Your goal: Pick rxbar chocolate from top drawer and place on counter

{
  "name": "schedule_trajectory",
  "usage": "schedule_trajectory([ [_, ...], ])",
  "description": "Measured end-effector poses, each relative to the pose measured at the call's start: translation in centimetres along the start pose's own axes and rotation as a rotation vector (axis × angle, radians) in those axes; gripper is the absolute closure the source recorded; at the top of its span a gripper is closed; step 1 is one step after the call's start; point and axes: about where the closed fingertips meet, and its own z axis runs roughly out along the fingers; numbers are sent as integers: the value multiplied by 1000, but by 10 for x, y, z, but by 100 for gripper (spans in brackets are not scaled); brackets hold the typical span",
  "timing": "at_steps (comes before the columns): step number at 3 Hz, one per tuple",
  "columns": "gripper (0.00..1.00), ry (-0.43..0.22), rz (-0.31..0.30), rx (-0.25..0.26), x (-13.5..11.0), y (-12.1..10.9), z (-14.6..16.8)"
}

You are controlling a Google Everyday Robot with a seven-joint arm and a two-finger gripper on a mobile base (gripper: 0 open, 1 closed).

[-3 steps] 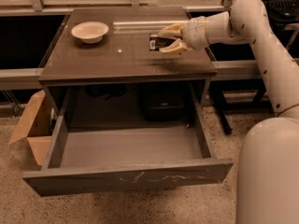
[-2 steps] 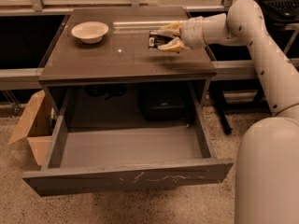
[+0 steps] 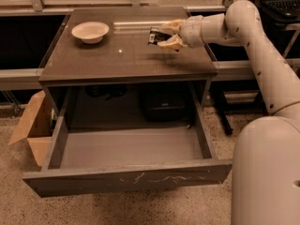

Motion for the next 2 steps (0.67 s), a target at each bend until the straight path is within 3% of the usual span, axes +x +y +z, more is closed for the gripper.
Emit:
schedule_trajectory([
  [1,27,-5,19,24,3,-6,1],
  [2,4,-7,18,64,3,-14,-8],
])
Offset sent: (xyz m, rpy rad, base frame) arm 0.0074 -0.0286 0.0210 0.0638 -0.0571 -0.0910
